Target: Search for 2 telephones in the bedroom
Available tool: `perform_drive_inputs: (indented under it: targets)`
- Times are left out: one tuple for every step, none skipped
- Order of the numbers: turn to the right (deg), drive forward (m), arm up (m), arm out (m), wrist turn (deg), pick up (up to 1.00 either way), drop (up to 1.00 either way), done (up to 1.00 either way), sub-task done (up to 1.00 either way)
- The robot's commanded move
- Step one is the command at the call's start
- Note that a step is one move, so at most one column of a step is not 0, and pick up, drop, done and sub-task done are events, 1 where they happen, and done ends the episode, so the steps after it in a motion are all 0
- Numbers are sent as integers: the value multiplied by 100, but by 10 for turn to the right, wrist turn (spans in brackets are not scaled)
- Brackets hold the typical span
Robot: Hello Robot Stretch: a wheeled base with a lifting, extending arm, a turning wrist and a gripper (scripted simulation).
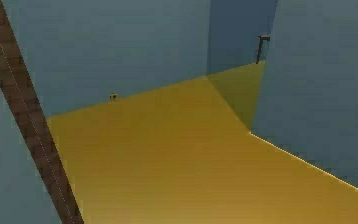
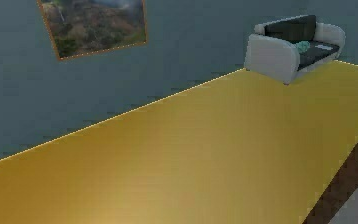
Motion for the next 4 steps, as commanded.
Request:
perform_drive_inputs:
  targets:
    - [60, 0, 0, 0, 0, 0, 0, 0, 0]
    - [0, 80, 0, 0, 0, 0, 0, 0, 0]
    - [-330, 0, 0, 0, 0, 0, 0, 0, 0]
    - [0, 5, 0, 0, 0, 0, 0, 0, 0]
